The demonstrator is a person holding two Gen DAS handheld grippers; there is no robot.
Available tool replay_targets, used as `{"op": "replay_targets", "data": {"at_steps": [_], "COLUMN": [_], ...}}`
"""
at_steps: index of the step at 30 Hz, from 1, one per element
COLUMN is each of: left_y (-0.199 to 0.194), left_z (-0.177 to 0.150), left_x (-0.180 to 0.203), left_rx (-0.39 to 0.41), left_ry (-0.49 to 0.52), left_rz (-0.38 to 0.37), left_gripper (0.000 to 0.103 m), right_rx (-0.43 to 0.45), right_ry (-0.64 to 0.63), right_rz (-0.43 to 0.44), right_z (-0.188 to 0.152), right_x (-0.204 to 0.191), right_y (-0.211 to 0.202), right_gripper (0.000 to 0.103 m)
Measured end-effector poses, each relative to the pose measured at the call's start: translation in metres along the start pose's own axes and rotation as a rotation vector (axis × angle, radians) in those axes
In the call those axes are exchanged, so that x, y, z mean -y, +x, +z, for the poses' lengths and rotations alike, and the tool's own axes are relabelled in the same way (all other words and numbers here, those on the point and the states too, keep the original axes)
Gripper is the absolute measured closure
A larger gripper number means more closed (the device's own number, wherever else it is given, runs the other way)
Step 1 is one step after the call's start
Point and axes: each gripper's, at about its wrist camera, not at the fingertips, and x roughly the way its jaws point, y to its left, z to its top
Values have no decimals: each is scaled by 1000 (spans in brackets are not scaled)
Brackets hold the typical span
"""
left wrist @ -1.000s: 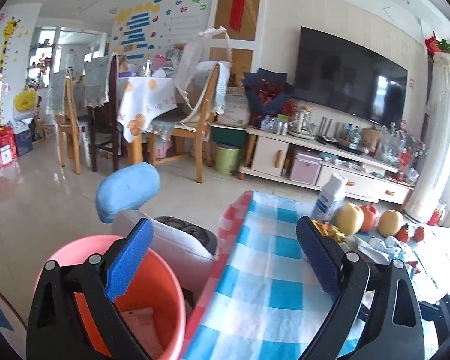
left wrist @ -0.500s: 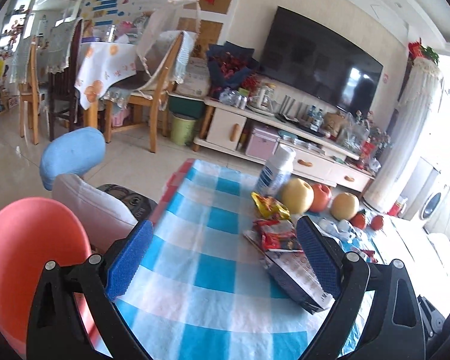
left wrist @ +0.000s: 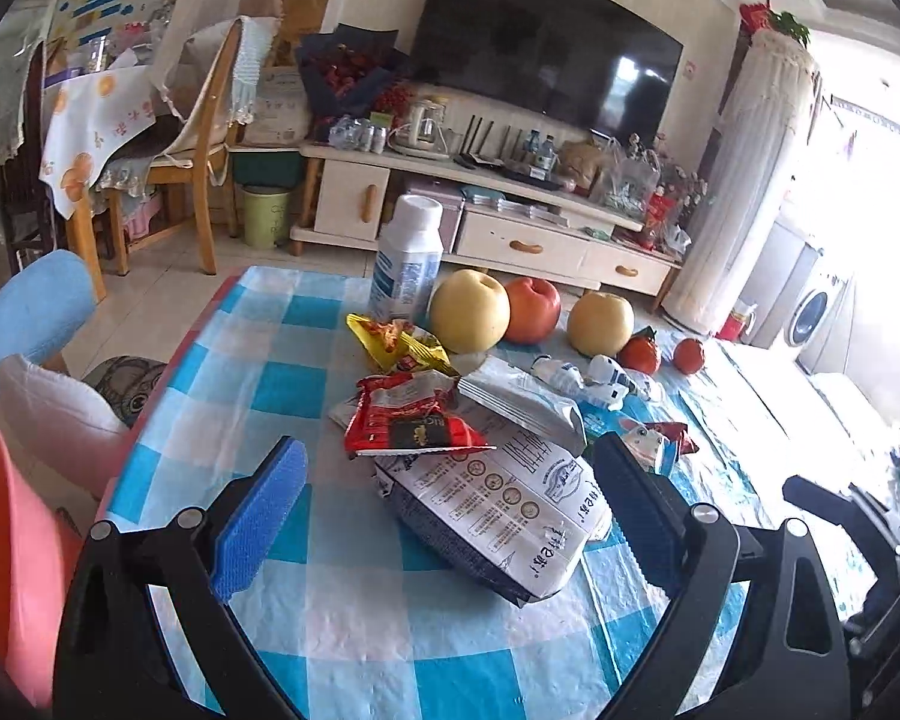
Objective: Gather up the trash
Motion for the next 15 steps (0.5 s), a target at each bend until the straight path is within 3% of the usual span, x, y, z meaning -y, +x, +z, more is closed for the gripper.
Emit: {"op": "replay_targets", "data": {"at_steps": [6, 15], "left_y": [48, 96], "left_z": [7, 15], "left_x": [10, 0], "left_rx": [-100, -178], "left_ry": [82, 67], "left_rz": [86, 125], "left_gripper": [8, 8], "right_rx": [14, -100], "right_ry": [39, 168], "right_rz": [-118, -140], "right_z": [5, 1], "right_x": [45, 108], "right_y": [-5, 25], "right_gripper": [4, 4]}}
